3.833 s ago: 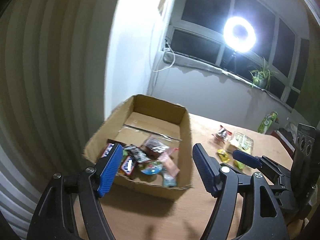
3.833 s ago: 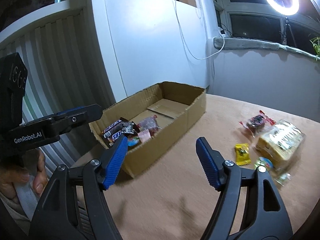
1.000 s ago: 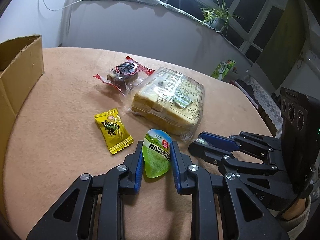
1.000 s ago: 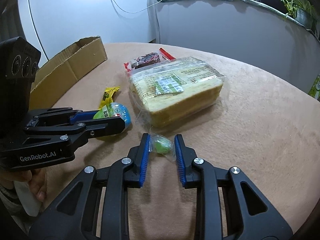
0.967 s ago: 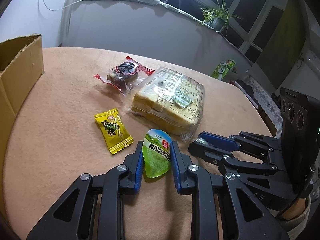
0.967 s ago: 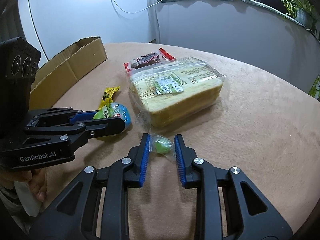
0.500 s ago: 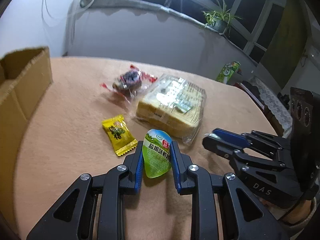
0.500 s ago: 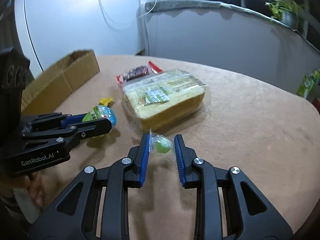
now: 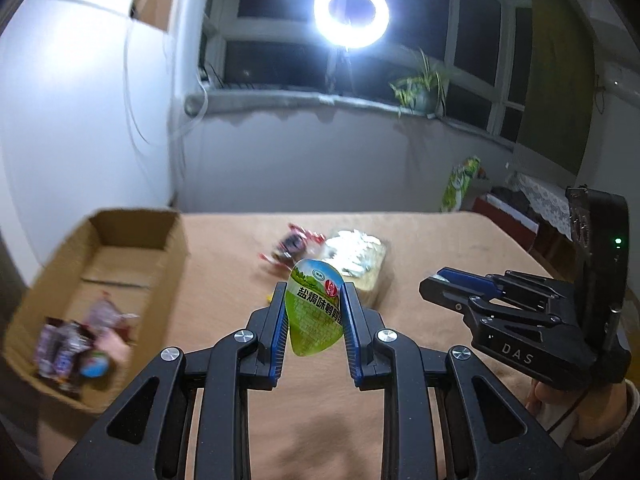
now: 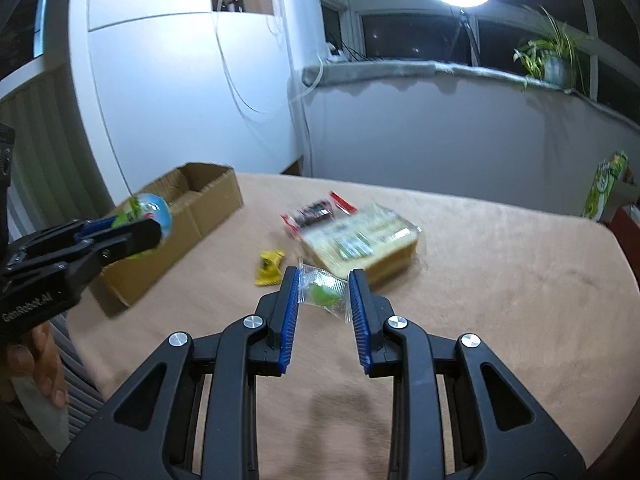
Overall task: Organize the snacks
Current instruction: 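Carry the jelly cup and clear candy into the box and release both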
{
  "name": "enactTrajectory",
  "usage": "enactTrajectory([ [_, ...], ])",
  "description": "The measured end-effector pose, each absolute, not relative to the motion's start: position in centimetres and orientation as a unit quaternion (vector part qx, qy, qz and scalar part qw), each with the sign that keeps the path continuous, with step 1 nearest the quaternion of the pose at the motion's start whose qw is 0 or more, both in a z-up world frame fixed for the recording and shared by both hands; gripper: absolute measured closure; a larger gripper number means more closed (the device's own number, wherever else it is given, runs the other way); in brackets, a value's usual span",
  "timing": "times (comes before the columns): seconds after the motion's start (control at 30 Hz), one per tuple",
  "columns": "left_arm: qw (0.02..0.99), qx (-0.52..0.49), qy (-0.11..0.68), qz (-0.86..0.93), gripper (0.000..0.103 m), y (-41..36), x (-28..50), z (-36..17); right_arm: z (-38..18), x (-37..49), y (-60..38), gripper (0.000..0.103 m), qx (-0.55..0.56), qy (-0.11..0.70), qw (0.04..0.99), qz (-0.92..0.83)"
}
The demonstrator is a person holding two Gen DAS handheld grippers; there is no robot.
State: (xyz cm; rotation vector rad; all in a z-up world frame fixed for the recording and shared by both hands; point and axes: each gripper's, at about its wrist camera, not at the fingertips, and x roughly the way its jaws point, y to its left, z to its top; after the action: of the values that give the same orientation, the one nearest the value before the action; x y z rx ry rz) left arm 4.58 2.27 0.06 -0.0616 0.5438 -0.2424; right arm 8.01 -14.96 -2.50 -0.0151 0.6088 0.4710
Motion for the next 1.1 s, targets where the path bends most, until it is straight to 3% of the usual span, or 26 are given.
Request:
enactTrajectory([
  [0.33, 0.971, -0.035, 0.219, -0.091, 0.080, 6.2, 1.5, 2.3, -0.6, 6.8, -9.6, 0.077, -0.039, 0.279, 0.924, 0.260],
  [1.1, 0.963, -0.126, 0.237, 0.029, 0.080, 20.4, 2.1, -2.3, 0.8, 8.1, 7.9, 0.077, -0.104, 0.248, 0.885, 0.380],
])
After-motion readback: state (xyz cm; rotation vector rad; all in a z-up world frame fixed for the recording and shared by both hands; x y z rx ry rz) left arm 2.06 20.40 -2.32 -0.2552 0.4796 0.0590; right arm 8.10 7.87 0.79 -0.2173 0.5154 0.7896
